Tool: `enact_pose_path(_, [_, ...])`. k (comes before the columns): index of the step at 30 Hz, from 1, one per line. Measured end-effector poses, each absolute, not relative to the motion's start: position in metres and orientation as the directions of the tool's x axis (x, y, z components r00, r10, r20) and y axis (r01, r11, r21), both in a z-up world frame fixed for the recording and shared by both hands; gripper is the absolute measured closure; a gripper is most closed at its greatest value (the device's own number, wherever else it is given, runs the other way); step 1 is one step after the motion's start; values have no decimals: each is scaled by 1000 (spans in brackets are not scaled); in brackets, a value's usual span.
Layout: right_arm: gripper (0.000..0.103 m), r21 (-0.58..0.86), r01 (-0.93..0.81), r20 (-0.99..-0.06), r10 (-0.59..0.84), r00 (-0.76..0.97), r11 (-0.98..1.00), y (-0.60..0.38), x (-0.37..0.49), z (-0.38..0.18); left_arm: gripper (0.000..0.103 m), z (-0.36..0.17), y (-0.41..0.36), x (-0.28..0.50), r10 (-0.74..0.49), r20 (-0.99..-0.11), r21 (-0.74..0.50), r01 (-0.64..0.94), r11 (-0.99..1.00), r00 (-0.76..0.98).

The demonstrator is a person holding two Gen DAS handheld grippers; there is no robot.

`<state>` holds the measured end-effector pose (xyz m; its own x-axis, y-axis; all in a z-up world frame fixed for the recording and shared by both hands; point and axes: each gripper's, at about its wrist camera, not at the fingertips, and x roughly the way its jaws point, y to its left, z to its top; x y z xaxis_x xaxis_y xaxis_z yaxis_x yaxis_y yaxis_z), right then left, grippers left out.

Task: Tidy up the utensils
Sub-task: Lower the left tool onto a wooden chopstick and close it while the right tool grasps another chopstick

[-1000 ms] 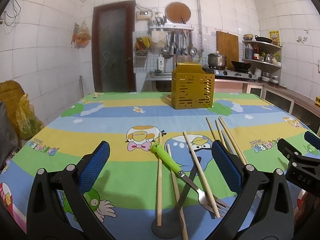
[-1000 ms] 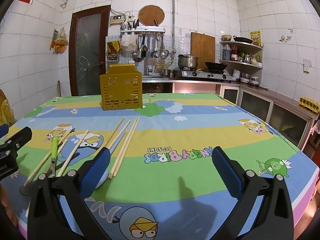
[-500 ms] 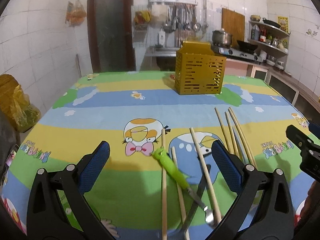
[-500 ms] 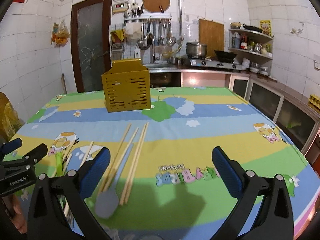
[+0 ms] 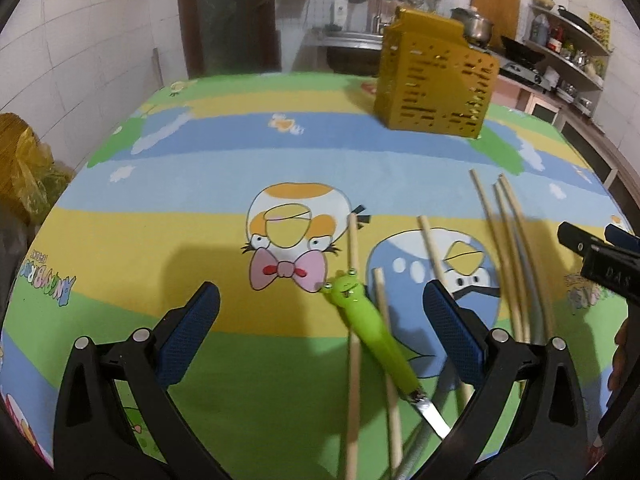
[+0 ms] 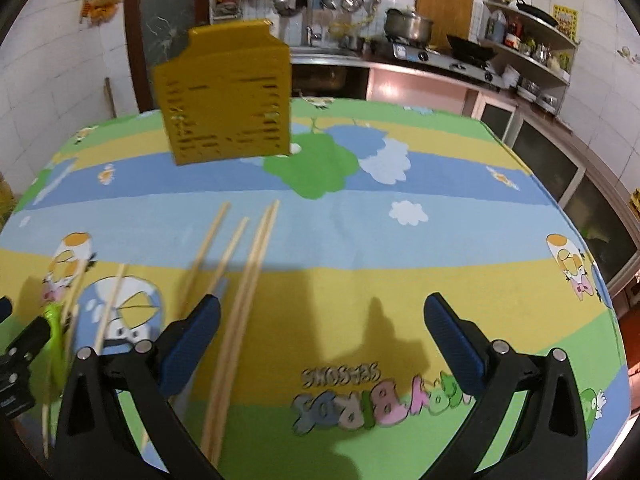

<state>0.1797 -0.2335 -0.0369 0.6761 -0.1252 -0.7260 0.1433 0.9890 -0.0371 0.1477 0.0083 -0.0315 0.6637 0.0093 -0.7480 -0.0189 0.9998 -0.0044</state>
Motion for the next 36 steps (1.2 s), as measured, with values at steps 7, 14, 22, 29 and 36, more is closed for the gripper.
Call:
enact_pose_path(7, [4, -12, 168, -761, -118, 638, 986, -242, 202, -48, 5, -28, 9, 163, 28, -762, 28, -11, 1000, 647])
enact_pose_path(14, [4, -5, 177, -771, -117, 626, 984, -242, 224, -52, 5, -14, 4, 189, 3, -753, 46, 47, 998, 659])
enact_pose_path(22, [4, -10, 189, -777, -127, 616, 982, -243, 238, -60, 5, -32, 8, 216, -6, -804, 49, 76, 996, 594])
enact_pose_path(29, [4, -29, 193, -789, -142, 598, 981, -238, 241, -67, 8, -52, 9, 228, 8, -840, 71, 95, 993, 543])
enact_pose_path(36, [4, -3, 206, -793, -128, 595, 979, -241, 239, -69, 7, -57, 21, 230, -9, -845, 37, 76, 996, 535])
